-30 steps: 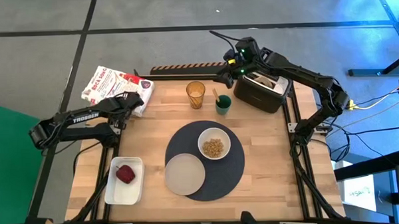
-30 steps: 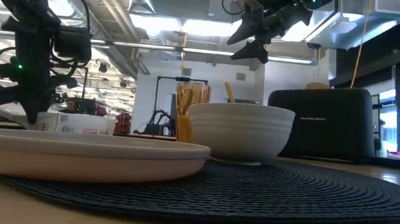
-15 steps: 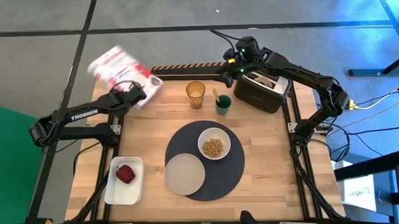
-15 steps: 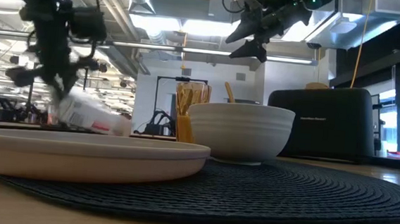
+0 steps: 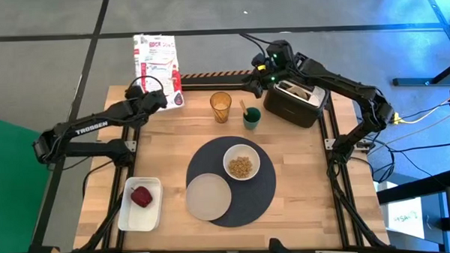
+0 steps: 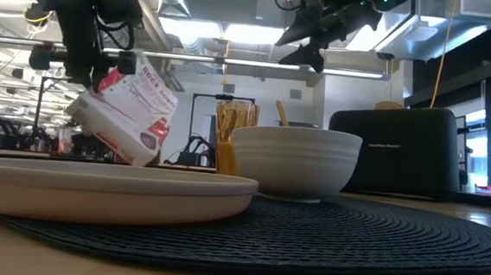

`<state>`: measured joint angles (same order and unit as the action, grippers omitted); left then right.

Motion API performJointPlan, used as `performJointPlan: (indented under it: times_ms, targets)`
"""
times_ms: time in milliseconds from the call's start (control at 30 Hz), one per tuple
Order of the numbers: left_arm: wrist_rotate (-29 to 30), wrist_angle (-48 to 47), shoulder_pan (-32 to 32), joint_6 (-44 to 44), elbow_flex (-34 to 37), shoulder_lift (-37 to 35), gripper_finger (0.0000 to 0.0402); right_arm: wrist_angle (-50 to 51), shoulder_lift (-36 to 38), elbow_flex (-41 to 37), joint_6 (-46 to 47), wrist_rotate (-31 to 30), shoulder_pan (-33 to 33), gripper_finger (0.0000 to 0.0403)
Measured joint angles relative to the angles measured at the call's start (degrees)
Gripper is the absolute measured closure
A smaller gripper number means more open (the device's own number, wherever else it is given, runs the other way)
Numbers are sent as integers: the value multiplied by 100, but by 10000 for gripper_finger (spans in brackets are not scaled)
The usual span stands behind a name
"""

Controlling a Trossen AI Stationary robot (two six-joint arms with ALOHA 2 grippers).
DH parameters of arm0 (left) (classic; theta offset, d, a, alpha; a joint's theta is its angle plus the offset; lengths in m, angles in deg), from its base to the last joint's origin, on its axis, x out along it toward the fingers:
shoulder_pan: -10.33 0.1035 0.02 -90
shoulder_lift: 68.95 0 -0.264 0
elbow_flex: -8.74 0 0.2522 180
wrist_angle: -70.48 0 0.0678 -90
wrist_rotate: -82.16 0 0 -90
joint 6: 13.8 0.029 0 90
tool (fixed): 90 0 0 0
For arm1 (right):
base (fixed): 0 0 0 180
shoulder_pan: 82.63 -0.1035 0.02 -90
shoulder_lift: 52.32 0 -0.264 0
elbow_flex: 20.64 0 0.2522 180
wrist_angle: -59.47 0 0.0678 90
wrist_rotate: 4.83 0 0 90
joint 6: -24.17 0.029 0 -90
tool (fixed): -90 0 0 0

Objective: Arrange a breakfast setting
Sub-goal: Put the cereal box on the top left of the table upright

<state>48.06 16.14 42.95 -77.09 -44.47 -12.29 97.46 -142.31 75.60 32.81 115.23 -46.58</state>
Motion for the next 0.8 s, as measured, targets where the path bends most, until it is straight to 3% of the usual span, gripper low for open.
performJointPlan:
  times_ms: [367,467,633,800]
  targets:
    - [706,819,-539,303,-9,-304,386,-759,4,7,61,32,-2,157]
    - [747,1237,-677,1049,-11,-519,386,-923,4,86,163,59,19,157]
    - [337,2199,-938,2627,-11,-1042,386,-1377,4,546,85,164,126,155]
    - [173,3167,-1212,3521,-13,-1556,386,-1512,-102,1185,-232,-145,222,107]
